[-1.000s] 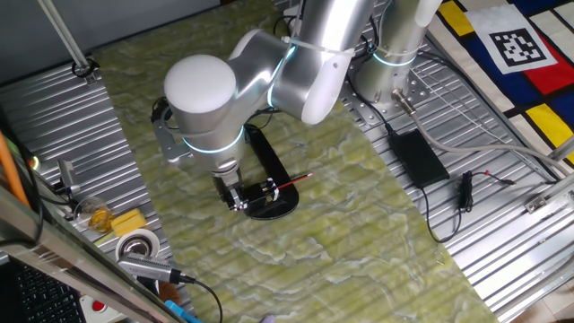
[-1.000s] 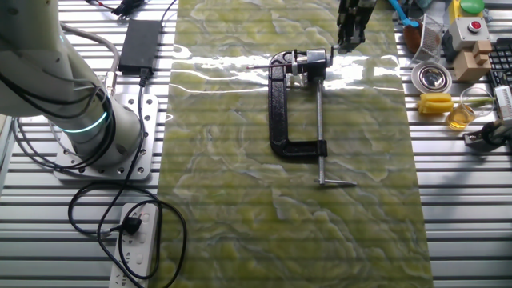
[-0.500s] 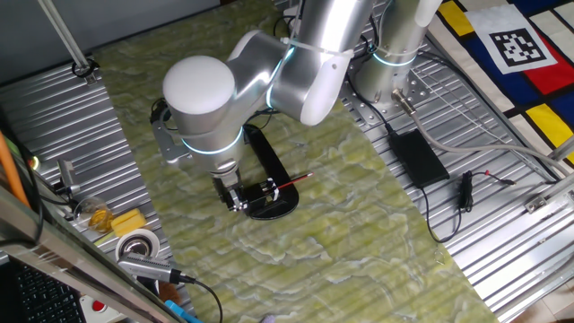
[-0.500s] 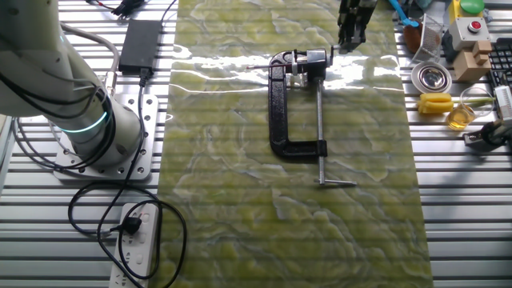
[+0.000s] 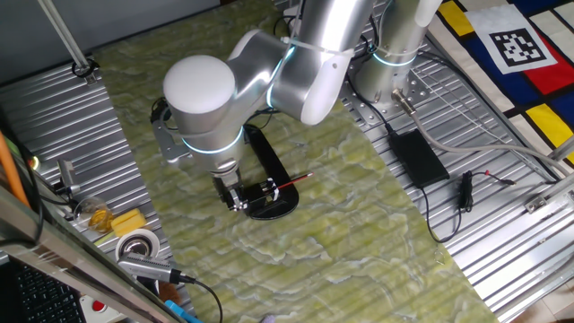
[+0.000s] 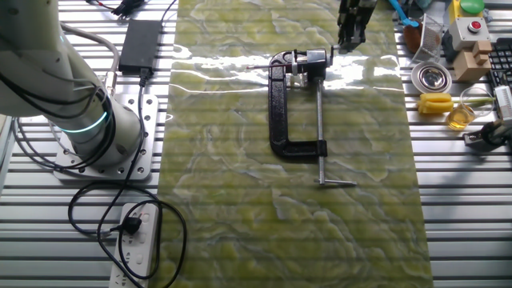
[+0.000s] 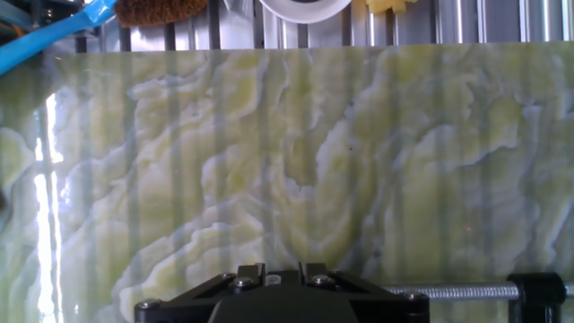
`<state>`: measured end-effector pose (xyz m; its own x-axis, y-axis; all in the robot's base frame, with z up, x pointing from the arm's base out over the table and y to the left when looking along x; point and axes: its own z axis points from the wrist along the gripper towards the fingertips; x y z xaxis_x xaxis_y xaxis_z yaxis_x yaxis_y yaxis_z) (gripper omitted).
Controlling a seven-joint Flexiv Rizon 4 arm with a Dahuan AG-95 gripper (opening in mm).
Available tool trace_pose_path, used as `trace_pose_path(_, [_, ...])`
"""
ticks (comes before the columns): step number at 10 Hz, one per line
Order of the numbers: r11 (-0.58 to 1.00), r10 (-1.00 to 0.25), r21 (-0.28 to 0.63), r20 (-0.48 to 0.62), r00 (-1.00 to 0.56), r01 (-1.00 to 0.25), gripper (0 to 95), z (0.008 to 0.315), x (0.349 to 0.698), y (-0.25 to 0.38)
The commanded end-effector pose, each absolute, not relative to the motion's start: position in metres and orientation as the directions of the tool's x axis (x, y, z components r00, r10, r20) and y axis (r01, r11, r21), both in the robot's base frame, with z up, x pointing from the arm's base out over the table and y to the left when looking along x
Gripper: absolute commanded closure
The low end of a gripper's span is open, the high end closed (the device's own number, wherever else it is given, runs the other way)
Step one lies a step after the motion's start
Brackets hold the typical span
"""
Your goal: Sharpen the pencil with a pencil sharpener
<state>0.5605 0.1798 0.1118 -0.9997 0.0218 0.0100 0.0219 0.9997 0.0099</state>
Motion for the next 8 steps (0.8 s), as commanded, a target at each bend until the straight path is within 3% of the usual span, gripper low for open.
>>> trace_pose_path(1, [0.996,-0.086,0.049,0.132,-0.988,-0.080,76.0,0.163,0.563,0.144])
trace_pose_path(2, [0.995,-0.088,0.046,0.129,-0.988,-0.083,95.0,0.162,0.562,0.144])
trace_pose_path(8, [0.991,-0.133,0.040,0.114,-0.985,-0.129,95.0,0.142,0.555,0.134])
